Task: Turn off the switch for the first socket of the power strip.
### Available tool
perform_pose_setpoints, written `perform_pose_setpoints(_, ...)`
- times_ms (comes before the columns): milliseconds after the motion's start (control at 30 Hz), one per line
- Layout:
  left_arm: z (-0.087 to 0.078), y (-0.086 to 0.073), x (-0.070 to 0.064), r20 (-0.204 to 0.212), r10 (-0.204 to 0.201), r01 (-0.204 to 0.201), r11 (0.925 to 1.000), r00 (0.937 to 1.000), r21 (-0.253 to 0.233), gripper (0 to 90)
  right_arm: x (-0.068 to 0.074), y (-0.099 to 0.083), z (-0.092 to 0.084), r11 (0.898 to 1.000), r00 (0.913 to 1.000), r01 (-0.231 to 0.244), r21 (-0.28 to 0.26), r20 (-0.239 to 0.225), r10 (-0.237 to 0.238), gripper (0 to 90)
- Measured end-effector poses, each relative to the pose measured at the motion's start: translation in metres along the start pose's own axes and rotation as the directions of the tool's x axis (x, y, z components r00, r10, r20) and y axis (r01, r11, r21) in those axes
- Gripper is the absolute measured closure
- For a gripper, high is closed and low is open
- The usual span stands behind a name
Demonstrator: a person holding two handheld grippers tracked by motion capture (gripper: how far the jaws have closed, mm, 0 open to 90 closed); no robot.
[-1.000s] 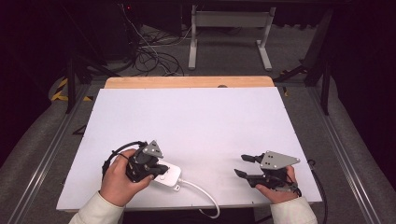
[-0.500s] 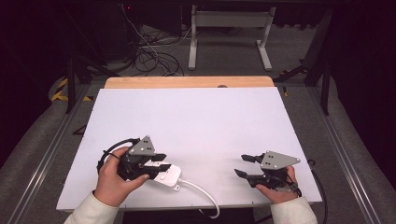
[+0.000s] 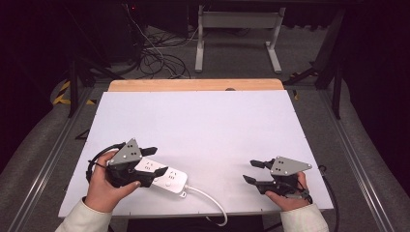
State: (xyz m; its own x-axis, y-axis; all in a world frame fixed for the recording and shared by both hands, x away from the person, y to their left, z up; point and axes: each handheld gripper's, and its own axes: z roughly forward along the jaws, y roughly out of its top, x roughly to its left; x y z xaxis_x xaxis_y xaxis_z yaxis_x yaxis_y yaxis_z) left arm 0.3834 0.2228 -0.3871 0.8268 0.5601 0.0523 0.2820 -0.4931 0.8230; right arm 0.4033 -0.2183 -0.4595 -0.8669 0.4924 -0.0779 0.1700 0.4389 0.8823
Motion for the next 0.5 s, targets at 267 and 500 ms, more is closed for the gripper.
perform_pose_setpoints(267,-0.016,-0.021,0.012,0.007,-0.049,0.049,0.9921,0.9988,-0.115,10.0,0.0,0.0,0.0,1.0,1.0,0.0,-0.002,-0.003,0.0,43.2)
perform_pose_setpoints(500,-0.029,-0.05,0.021,-0.046,-0.031,0.023,0.9851,0.9985,-0.17,9.9,0.0,0.0,0.0,1.0,1.0,-0.001,-0.005,-0.002,0.001,43.1)
